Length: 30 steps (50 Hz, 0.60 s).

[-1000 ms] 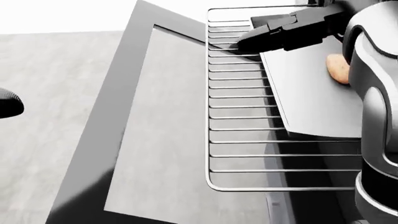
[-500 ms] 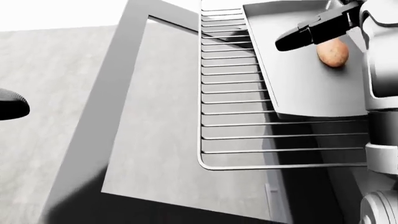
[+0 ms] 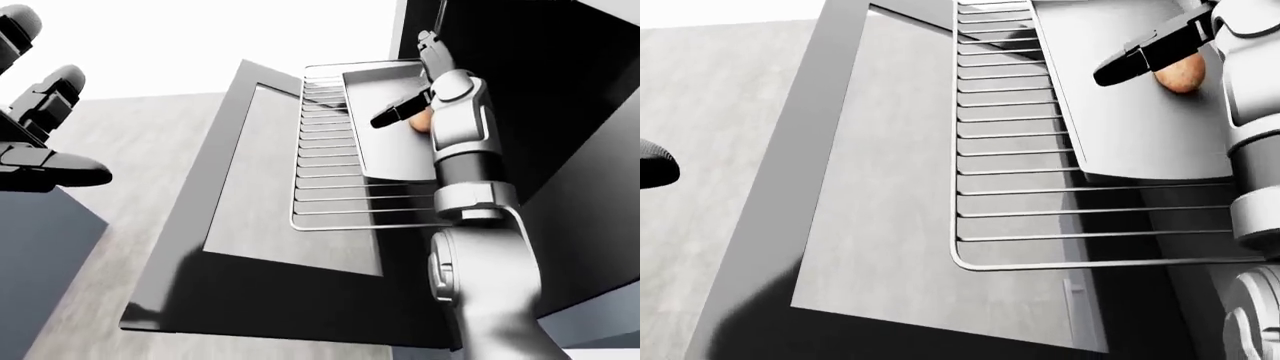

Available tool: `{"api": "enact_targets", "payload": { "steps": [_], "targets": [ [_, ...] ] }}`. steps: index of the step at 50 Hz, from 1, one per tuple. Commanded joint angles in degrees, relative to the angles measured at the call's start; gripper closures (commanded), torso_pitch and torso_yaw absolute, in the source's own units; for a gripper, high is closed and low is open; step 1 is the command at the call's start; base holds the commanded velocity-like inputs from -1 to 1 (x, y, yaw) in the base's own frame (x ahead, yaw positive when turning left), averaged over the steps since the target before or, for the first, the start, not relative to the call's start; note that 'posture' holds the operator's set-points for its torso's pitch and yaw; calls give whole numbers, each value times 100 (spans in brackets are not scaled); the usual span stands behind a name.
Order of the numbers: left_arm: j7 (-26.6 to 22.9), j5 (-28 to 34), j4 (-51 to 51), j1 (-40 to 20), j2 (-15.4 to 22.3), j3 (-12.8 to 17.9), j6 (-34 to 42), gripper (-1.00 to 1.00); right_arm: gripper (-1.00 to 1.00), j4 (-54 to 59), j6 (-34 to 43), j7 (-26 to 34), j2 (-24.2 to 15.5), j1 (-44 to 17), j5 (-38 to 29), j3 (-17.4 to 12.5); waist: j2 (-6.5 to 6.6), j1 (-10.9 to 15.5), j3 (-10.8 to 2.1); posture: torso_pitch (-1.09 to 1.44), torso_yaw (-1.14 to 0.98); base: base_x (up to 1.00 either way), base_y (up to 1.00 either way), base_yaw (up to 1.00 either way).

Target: Pick the sweet potato from the oven and place it on the plate on the counter.

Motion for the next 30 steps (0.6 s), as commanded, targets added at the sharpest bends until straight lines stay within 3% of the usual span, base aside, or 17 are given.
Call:
{"api": "enact_targets", "payload": {
  "steps": [1,30],
  "targets": [
    [17,70,-27,-136,97,122,-170,-100,-100,-195,-256,-77,-100,-245,-53,-24,-13,-5,-166,10,0,0,0,0],
    [45,6,-63,-59,132,174,-134,-100,-100,511,-766,-175,-331,-331,-377,-9,-61,-53,432,29,0,0,0,0]
  ]
}}
